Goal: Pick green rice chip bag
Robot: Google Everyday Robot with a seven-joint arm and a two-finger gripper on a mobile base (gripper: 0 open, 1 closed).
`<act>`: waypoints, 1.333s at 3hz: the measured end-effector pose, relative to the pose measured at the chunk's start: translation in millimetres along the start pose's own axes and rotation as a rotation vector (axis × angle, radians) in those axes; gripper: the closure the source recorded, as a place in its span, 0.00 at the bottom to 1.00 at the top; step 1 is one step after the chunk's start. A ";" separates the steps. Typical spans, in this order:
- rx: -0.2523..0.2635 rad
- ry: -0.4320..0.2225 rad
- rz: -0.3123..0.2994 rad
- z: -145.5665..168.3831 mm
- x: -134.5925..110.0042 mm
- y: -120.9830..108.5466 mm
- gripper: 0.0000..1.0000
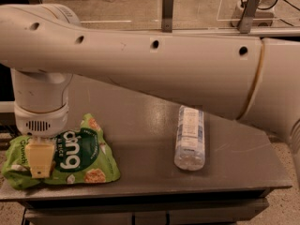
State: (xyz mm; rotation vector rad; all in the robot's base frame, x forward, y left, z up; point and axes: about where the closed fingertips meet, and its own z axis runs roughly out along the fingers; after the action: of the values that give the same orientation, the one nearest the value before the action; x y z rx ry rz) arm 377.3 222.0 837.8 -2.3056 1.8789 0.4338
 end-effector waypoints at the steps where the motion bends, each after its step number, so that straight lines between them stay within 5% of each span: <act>1: 0.000 0.000 0.000 -0.2 0.0 0.0 1.00; 3: -0.043 -0.015 -0.144 -47.1 19.3 -21.9 1.00; 4: 0.010 -0.016 -0.171 -87.0 30.7 -36.3 1.00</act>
Offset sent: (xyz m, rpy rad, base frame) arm 0.0409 -0.0343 0.0469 0.0169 0.0141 0.1919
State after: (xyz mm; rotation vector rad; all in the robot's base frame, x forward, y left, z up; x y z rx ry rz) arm 430.0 176.4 908.3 -2.4226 1.6555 0.4193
